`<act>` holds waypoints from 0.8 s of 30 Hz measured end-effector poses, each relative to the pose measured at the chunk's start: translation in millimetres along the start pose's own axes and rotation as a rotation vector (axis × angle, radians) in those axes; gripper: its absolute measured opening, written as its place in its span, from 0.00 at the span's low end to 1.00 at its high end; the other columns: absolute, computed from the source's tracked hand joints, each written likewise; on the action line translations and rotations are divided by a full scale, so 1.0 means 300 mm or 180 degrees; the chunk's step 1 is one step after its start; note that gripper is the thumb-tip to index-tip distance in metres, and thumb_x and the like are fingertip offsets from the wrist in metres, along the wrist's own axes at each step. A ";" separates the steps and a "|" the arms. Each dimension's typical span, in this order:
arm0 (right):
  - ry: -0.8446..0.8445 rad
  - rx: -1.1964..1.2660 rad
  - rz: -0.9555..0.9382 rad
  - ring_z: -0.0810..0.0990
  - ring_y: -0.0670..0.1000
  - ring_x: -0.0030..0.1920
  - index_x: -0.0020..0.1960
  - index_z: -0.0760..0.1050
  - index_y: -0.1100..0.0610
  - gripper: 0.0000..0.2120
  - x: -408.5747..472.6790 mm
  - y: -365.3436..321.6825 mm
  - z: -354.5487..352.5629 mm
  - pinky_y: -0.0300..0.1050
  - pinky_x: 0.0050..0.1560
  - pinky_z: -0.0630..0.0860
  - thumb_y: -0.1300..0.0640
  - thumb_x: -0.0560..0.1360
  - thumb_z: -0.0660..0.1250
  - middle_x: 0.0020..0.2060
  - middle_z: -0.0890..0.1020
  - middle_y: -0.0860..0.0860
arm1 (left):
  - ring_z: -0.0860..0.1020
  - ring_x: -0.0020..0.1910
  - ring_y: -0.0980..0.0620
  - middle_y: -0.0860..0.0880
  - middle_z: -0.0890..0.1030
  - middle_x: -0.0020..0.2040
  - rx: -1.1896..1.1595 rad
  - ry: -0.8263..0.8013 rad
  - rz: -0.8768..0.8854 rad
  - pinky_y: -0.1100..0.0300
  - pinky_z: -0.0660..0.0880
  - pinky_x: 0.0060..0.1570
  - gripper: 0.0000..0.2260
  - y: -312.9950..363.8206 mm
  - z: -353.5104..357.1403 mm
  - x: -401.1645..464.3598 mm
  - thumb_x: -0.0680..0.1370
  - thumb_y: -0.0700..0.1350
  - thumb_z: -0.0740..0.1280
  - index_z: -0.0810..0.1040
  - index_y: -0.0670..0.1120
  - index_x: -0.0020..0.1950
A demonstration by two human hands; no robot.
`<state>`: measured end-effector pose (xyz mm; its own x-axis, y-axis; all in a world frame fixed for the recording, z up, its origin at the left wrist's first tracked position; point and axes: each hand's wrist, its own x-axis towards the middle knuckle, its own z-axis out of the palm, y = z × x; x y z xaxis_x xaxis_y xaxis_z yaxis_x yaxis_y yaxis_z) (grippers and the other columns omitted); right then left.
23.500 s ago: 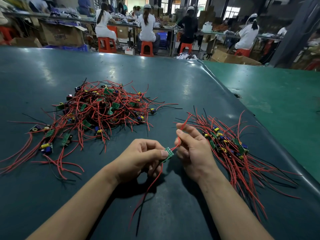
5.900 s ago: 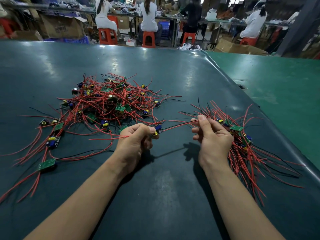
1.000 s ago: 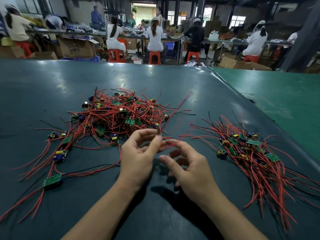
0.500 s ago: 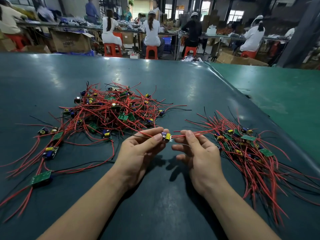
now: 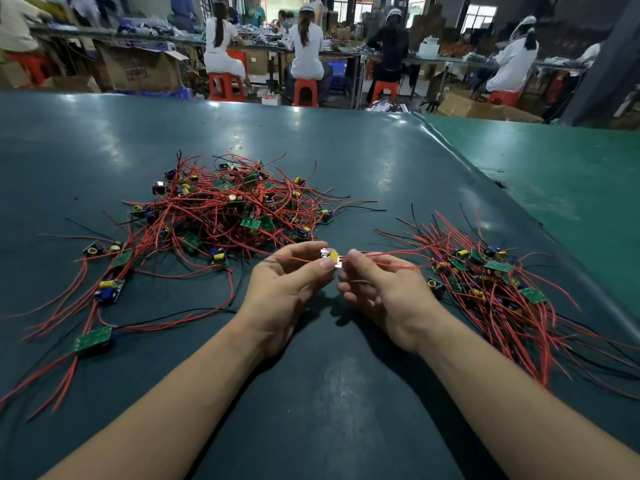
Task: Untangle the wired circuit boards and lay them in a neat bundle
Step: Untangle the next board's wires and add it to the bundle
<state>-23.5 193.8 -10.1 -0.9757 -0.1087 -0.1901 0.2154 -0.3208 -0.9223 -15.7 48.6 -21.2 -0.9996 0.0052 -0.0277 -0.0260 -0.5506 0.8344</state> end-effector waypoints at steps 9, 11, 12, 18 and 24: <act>-0.0374 0.0094 -0.0135 0.70 0.44 0.25 0.49 0.83 0.58 0.13 0.004 -0.004 -0.032 0.33 0.23 0.65 0.51 0.71 0.69 0.29 0.77 0.49 | 0.78 0.45 0.43 0.40 0.82 0.47 -0.0008 -0.0848 -0.0810 0.51 0.72 0.55 0.16 0.018 0.016 -0.011 0.71 0.38 0.66 0.81 0.37 0.58; -0.0564 0.0030 -0.0190 0.71 0.44 0.25 0.51 0.84 0.58 0.14 -0.004 0.007 -0.037 0.33 0.23 0.66 0.51 0.70 0.69 0.31 0.78 0.49 | 0.79 0.42 0.45 0.40 0.81 0.45 0.0026 -0.1019 -0.0985 0.57 0.76 0.48 0.16 0.017 0.025 -0.016 0.71 0.34 0.67 0.77 0.37 0.58; -0.0626 0.0016 -0.0188 0.71 0.46 0.25 0.51 0.84 0.58 0.14 -0.007 0.011 -0.041 0.33 0.24 0.65 0.52 0.69 0.70 0.33 0.80 0.52 | 0.80 0.39 0.49 0.43 0.81 0.42 0.0033 -0.1087 -0.1042 0.61 0.77 0.40 0.14 0.019 0.027 -0.017 0.70 0.34 0.66 0.76 0.39 0.56; -0.0426 -0.0105 -0.0288 0.71 0.45 0.23 0.38 0.84 0.56 0.06 0.003 0.018 -0.030 0.33 0.24 0.61 0.54 0.63 0.73 0.29 0.79 0.52 | 0.80 0.36 0.52 0.44 0.81 0.40 0.0172 -0.1079 -0.1129 0.63 0.77 0.36 0.09 0.021 0.019 -0.006 0.70 0.39 0.68 0.78 0.39 0.50; -0.0175 -0.0203 -0.0423 0.73 0.45 0.23 0.32 0.79 0.54 0.08 0.014 0.012 -0.033 0.34 0.22 0.63 0.52 0.60 0.76 0.27 0.78 0.51 | 0.81 0.35 0.53 0.41 0.84 0.42 0.0382 -0.1032 -0.1031 0.63 0.78 0.37 0.08 0.014 0.014 -0.005 0.71 0.40 0.69 0.78 0.39 0.47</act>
<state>-27.3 201.4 -17.6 -0.9915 -0.1213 -0.0480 0.0800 -0.2755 -0.9580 -14.5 49.8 -15.4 -0.8912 0.4316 -0.1395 -0.3188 -0.3773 0.8695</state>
